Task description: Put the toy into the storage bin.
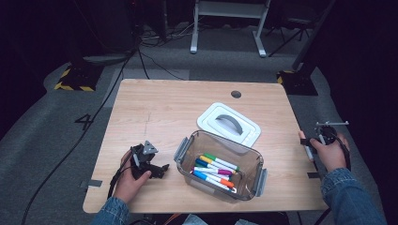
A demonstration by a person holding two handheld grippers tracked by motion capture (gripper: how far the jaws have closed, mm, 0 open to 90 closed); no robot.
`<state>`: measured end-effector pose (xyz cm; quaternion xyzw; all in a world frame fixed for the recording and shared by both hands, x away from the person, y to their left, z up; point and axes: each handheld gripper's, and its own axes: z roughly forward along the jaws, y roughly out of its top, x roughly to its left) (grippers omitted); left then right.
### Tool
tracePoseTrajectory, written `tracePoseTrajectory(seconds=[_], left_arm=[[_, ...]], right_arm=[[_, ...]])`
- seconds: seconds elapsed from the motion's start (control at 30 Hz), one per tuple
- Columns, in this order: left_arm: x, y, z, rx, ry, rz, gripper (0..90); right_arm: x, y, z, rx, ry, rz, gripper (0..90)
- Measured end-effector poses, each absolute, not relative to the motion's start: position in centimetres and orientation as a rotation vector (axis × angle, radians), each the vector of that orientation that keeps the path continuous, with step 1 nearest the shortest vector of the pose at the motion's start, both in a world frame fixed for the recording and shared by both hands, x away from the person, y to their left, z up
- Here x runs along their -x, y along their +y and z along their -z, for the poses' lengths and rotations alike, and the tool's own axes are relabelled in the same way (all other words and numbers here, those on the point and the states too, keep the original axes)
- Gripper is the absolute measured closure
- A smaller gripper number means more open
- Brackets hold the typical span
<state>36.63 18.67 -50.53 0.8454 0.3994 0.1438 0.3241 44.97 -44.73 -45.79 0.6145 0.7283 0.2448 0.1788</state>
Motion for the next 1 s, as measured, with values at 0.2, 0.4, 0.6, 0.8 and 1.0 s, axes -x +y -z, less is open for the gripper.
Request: tracePoseTrajectory(seconds=[0.2, 0.4, 0.6, 0.8, 1.0], left_arm=[[-36.6, 18.7, 50.5, -2.218, 1.048, -0.377, 0.4], [-36.6, 18.7, 50.5, -2.218, 1.048, -0.377, 0.4], [-36.6, 18.7, 50.5, -2.217, 1.048, -0.377, 0.4], [-36.6, 18.7, 50.5, -2.218, 1.048, -0.377, 0.4], [-36.6, 18.7, 50.5, -2.218, 1.048, -0.377, 0.4]], right_arm=[[-45.1, -45.0, 46.7, -1.749, 2.057, -0.679, 61.1], [-45.1, -44.9, 47.2, -1.730, 2.083, -0.655, 68.9], [-45.1, -44.2, 47.5, -1.706, 2.130, -0.632, 75.6], [-45.1, -44.1, 47.5, -1.706, 2.127, -0.620, 77.2], [-44.9, -44.1, 47.5, -1.713, 2.124, -0.633, 77.3]])
